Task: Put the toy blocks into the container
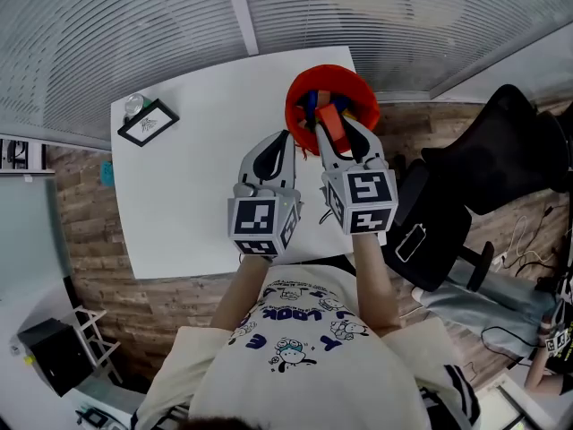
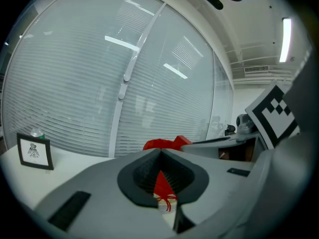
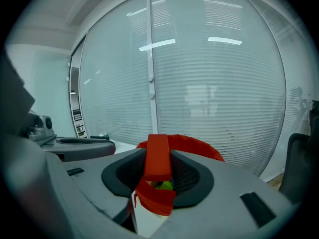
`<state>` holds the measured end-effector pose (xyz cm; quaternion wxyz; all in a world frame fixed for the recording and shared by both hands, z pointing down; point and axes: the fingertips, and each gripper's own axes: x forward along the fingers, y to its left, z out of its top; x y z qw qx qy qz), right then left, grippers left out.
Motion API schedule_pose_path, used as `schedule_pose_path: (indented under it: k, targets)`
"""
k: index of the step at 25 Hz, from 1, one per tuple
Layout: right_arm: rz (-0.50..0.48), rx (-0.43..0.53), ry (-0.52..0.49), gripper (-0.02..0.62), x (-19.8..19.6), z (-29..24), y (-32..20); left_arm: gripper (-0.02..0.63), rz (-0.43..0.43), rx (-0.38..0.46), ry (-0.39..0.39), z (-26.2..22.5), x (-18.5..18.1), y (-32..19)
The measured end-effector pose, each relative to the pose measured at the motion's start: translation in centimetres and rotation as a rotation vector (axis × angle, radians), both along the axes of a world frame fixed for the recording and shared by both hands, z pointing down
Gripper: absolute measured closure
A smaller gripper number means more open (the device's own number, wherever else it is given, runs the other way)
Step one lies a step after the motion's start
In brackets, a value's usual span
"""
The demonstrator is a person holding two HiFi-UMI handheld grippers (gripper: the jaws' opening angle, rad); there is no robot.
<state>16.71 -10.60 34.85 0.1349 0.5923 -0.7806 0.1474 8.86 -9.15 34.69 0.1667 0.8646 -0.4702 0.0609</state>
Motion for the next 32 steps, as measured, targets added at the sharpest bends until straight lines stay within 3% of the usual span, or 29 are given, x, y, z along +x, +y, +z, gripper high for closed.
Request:
schedule_pose_path:
  k: [17,32]
  targets:
    - [0.034,0.012,0.065,0.433,0.3,0.2,-0.9,0.575,0.018,-0.011,-0.003,0.5,0.6,-0.6]
    - [0.093,0.095,-0.047,0.444,0.7,-1.8,0.0,0.575,0.016,-0.02,0.024,0.5,0.1,-0.9]
